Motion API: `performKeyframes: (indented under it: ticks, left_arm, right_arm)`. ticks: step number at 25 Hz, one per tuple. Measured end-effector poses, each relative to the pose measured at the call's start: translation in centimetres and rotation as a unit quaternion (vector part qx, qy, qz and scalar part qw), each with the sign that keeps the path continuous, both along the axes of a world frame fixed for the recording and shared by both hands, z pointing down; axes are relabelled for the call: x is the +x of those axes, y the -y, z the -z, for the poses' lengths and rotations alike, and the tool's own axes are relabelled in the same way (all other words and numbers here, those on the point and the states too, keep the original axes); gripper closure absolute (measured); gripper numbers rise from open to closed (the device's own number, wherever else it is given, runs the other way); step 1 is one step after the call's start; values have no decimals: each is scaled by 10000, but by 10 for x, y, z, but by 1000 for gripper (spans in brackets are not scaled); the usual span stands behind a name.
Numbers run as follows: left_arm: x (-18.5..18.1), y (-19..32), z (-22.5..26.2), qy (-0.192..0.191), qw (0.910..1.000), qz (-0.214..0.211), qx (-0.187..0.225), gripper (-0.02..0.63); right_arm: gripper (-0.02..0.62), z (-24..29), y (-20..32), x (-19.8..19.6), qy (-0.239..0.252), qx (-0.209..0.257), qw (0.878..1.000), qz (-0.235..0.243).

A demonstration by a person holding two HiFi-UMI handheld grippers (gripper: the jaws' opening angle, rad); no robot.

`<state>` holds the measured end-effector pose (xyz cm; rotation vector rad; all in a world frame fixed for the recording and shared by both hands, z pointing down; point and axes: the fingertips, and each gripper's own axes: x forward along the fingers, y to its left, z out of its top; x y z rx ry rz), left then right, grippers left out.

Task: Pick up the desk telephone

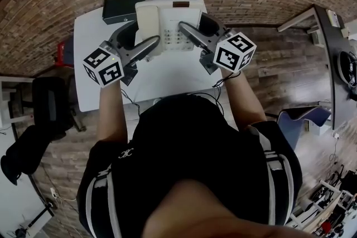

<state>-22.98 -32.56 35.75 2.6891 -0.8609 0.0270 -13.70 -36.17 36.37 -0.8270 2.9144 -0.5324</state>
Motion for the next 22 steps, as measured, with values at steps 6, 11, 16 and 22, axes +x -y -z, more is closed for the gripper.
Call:
performKeyframes:
  ticks: [6, 11, 16, 22]
  left_arm:
    - [1, 1, -2, 18, 10000, -17, -39, 260]
    - [1, 2, -3, 17, 10000, -8, -74, 261]
    - [-1, 2, -6, 19, 9999, -7, -132, 261]
    - [-3, 2, -11, 14, 9998, -9, -191, 261]
  right_arm:
    - [364, -1, 0, 1, -33, -31, 10000, -15]
    - [364, -4, 1, 1, -32, -96, 9999, 6]
    - [364, -7, 2, -1, -21, -171, 9999, 13]
    - [364, -12, 2, -3, -25, -191, 9998, -12]
